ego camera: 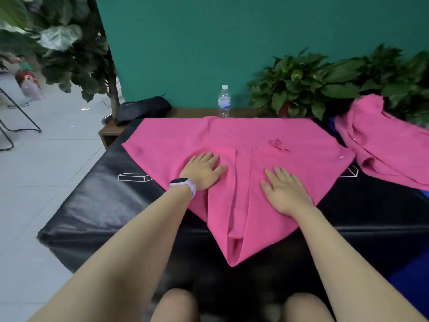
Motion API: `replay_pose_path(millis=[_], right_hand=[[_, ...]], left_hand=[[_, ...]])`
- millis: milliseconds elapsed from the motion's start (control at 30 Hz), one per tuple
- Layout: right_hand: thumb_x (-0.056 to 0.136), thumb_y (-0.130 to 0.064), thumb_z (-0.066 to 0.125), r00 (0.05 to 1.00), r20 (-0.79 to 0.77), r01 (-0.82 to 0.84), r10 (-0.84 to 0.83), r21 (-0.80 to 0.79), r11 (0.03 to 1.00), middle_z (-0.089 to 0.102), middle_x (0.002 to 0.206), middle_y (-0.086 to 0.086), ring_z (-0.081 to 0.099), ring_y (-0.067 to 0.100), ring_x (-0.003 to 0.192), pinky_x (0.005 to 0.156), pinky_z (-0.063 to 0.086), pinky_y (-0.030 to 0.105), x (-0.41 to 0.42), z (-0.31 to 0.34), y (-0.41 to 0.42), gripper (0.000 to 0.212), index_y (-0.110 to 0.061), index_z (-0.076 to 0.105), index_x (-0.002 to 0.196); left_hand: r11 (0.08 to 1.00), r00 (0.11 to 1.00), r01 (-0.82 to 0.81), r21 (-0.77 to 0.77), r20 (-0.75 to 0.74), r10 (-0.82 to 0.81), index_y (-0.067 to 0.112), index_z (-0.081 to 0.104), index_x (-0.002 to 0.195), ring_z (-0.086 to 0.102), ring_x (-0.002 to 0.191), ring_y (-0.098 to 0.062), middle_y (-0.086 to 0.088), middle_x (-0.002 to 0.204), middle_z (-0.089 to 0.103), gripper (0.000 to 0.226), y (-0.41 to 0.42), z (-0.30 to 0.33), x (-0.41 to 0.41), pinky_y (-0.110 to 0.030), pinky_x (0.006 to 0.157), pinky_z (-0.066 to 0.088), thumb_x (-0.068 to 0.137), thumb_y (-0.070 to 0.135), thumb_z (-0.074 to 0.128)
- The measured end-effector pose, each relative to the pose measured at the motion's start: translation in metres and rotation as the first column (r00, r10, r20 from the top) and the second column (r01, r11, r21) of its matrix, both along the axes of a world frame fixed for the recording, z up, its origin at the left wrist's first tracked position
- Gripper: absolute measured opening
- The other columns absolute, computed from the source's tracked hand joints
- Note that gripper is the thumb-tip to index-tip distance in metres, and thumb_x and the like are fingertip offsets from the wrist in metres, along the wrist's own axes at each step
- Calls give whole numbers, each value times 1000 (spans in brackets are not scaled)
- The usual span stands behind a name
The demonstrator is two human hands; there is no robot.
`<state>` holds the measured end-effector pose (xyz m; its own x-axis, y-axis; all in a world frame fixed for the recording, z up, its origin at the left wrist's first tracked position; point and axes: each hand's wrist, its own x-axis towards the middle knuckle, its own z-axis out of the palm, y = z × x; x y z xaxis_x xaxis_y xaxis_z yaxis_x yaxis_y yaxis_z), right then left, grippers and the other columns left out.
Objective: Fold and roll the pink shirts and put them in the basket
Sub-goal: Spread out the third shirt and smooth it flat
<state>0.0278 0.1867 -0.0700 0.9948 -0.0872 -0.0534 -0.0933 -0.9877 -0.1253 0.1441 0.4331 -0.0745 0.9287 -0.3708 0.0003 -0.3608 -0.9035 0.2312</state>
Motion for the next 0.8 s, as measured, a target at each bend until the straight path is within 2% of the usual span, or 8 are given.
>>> replay_pose_path(millis=[167,367,467,533,567,633,667,800], right_hand=[[105,-56,8,999,-27,-25,25,5,1000,-6,170,-1,-6,16,156,127,-3,40,-38,4,5,63,-31,1,162],[103,-60,7,997,51,-61,61,6,998,1,170,-3,-2,16,156,126,-1,39,-114,-4,22,65,-33,6,162],[103,-59,21,991,76,-107,110,-50,993,29,162,-1,24,23,150,121,22,45,-120,4,17,61,-32,29,157],[103,-48,37,977,163,-140,137,10,990,55,133,-2,49,25,128,102,44,43,-100,18,7,44,-28,56,137],[102,-40,44,968,224,-141,117,97,985,59,121,-2,55,25,119,95,47,42,-86,25,4,34,-24,62,126],[101,-23,52,937,346,-142,54,234,962,60,125,3,56,27,122,99,47,44,-58,34,2,28,-16,64,125],[100,-17,52,923,384,-136,34,241,961,59,132,7,53,29,127,105,43,44,-45,33,4,33,-12,61,131],[101,-19,47,963,268,-29,-26,200,979,47,152,11,39,28,144,120,27,45,-14,13,13,50,-15,44,150]], left_hand=[[1000,1000,19,20,-3,-19,24,15,160,3,155,-19,0,168,7,79,10,9,-46,-39,125,0,97,72,17],[1000,999,17,-7,44,-17,27,13,161,1,155,-18,2,168,7,82,35,1,-129,-39,125,0,95,75,15],[1000,1000,19,-14,12,-19,26,11,161,0,155,-19,1,168,5,81,43,1,-150,-40,126,-1,96,74,13],[1000,999,18,-10,-29,-18,24,19,160,7,155,-23,-1,168,12,76,42,7,-149,-42,125,5,99,69,16],[1000,1000,5,-3,-6,-5,22,31,156,20,151,-27,-4,164,25,69,39,12,-146,-44,123,15,101,63,21],[998,988,-55,17,144,51,15,54,135,48,129,-33,-11,140,54,50,30,25,-134,-44,106,38,104,48,31],[998,976,-68,10,206,65,12,56,128,52,120,-35,-12,129,58,42,25,31,-125,-44,98,42,104,39,36],[997,978,70,44,196,-77,13,46,143,49,123,-34,-10,136,53,45,8,40,-89,-44,104,37,101,27,46]])
